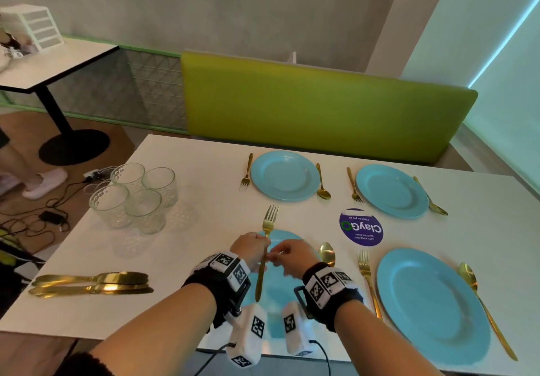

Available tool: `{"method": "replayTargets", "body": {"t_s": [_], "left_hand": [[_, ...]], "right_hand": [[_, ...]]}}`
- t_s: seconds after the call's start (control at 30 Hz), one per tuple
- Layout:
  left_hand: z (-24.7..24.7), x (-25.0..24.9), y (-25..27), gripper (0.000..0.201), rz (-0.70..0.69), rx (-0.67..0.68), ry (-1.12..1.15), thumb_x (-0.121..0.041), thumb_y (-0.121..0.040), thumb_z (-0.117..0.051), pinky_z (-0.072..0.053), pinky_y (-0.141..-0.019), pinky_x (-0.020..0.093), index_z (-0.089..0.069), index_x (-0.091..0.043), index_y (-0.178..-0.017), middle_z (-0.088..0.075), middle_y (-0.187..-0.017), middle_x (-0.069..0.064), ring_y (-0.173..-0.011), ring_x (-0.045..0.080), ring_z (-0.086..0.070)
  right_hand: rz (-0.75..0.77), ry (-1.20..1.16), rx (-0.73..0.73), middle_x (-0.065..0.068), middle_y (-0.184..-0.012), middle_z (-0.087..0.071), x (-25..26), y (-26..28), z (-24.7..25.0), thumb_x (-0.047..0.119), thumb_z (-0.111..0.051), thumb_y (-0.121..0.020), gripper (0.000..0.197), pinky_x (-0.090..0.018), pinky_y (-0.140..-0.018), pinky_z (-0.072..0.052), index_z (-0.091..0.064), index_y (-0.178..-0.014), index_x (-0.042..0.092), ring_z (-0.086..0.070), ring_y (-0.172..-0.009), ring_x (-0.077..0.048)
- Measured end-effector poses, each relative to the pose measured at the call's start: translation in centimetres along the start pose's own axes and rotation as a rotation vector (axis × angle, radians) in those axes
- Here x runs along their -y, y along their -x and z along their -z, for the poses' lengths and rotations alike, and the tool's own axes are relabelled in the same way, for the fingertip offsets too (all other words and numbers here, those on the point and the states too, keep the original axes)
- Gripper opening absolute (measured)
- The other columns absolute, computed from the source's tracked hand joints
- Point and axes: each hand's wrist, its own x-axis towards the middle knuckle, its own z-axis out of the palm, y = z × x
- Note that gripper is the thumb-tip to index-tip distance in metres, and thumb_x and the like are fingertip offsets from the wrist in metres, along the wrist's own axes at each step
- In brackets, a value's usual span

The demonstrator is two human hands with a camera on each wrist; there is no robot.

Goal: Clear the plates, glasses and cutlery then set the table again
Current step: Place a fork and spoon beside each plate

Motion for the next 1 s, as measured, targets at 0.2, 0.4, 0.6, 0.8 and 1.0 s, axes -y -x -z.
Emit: {"method": "replayTargets", "body": {"t_s": [0.2,0.4,0.6,0.8,1.0], "left_hand": [[4.7,1.3,-0.3,0.012,0.017,0.001,0.01,-0.011,-0.088,-0.052,-0.056,-0.078,0.045,-0.055,-0.012,-0.077,-0.06,-0.083,0.012,-0.074,0.026,-0.058],[11.1,2.4,-1.1,0.011,-0.017,0.041,-0.139,-0.015,-0.094,-0.048,-0.052,-0.068,0.031,-0.056,-0.01,-0.086,-0.062,-0.1,0.021,-0.072,0.023,-0.057],[18.1,3.3,-1.9,0.025,-0.048,0.008,-0.39,-0.017,-0.089,-0.052,-0.05,-0.099,0.036,-0.061,-0.011,-0.111,-0.062,-0.123,0.015,-0.115,0.029,-0.059],[23.8,4.0,-2.6,0.023,-0.1,0.035,-0.561,-0.016,-0.091,-0.049,-0.049,-0.091,0.032,-0.066,-0.008,-0.104,-0.066,-0.113,0.016,-0.115,0.033,-0.058],[25.8,4.8,-4.1,0.026,-0.088,0.057,-0.598,-0.019,-0.091,-0.05,-0.048,-0.101,0.037,-0.062,-0.01,-0.112,-0.061,-0.124,0.01,-0.117,0.028,-0.058]], "right_hand": [[0.004,-0.047,0.024,-0.005,-0.082,-0.068,3.3,-0.4,-5.3,0.02,-0.054,-0.09,0.018,-0.014,-0.044,-0.041,-0.069,-0.083,0.015,-0.052,-0.048,-0.006],[-0.045,-0.083,0.016,-0.002,-0.077,-0.067,7.1,-0.8,-9.4,0.019,-0.055,-0.09,0.027,-0.016,-0.046,-0.041,-0.058,-0.064,0.024,-0.052,-0.048,-0.007],[-0.185,0.055,-0.096,-0.006,-0.086,-0.071,9.8,-1.6,-14.4,0.025,-0.061,-0.088,0.026,-0.021,-0.063,-0.056,-0.054,-0.064,0.023,-0.057,-0.053,-0.012],[-0.366,0.263,-0.146,-0.007,-0.118,-0.067,9.7,-2.6,-16.3,0.035,-0.055,-0.089,0.036,-0.028,-0.095,-0.05,-0.068,-0.11,0.008,-0.064,-0.109,-0.022],[-0.474,0.313,-0.236,-0.006,-0.114,-0.068,9.1,-3.2,-16.9,0.034,-0.06,-0.087,0.035,-0.024,-0.086,-0.049,-0.067,-0.111,0.01,-0.063,-0.108,-0.021]]}}
